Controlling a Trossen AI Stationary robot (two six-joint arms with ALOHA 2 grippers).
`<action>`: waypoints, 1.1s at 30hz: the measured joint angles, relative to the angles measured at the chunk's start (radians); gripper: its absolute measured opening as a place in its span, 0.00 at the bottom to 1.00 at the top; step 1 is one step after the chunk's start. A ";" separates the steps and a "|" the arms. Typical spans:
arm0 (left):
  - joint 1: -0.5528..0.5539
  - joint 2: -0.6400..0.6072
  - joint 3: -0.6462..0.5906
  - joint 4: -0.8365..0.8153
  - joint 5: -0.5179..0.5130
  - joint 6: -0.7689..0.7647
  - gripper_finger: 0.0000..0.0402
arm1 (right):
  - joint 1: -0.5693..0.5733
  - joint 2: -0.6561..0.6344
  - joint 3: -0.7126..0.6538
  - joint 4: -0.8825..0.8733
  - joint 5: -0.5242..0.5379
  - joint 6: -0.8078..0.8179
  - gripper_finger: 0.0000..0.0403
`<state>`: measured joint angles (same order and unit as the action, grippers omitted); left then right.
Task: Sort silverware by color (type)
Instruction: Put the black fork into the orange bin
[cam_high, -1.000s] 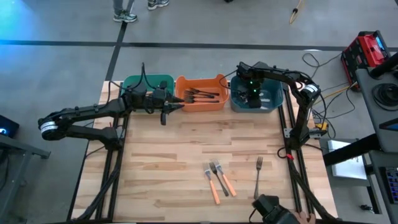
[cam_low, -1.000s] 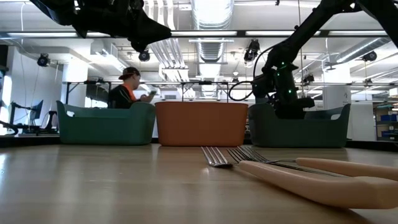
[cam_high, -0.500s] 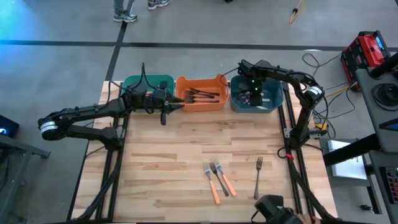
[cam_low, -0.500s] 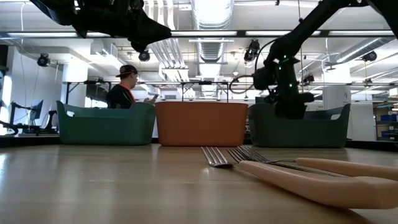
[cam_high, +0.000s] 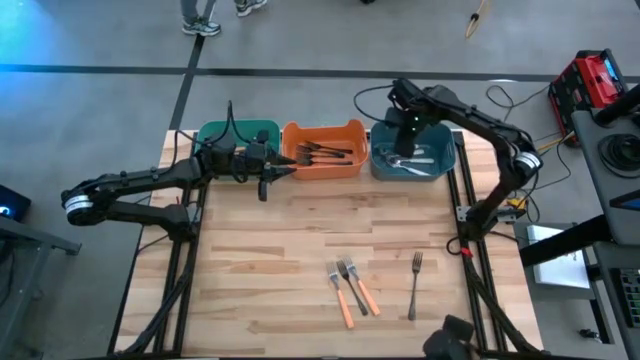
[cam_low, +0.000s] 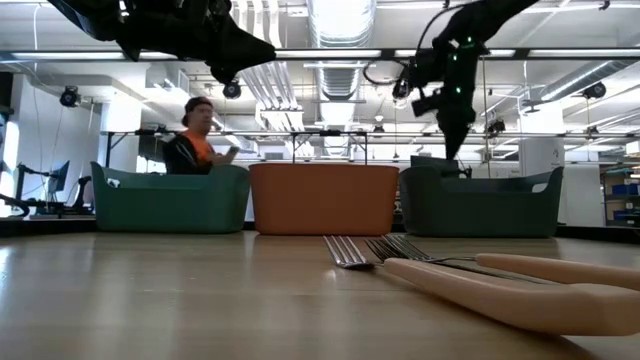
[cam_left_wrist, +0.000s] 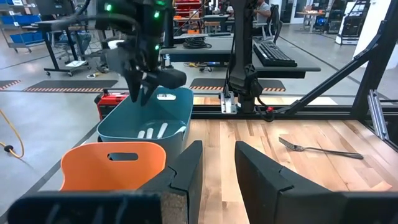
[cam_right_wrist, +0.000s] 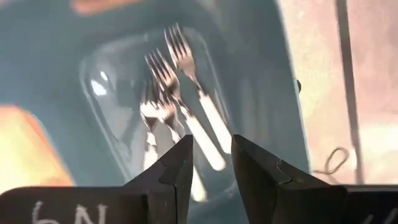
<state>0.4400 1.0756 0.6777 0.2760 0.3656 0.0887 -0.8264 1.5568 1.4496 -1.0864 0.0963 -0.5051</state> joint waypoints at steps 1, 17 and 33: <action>0.000 0.000 0.000 0.000 0.000 0.000 0.19 | 0.015 -0.006 0.006 0.000 0.000 0.047 0.25; 0.000 0.000 0.000 -0.002 0.000 -0.020 0.19 | 0.287 -0.025 0.079 0.007 0.000 0.661 0.20; 0.000 0.000 0.000 -0.001 0.000 -0.029 0.19 | 0.450 -0.018 0.080 0.007 -0.092 0.941 0.26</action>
<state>0.4400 1.0756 0.6777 0.2748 0.3656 0.0601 -0.3768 1.5391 1.5299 -1.0794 0.0041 0.4357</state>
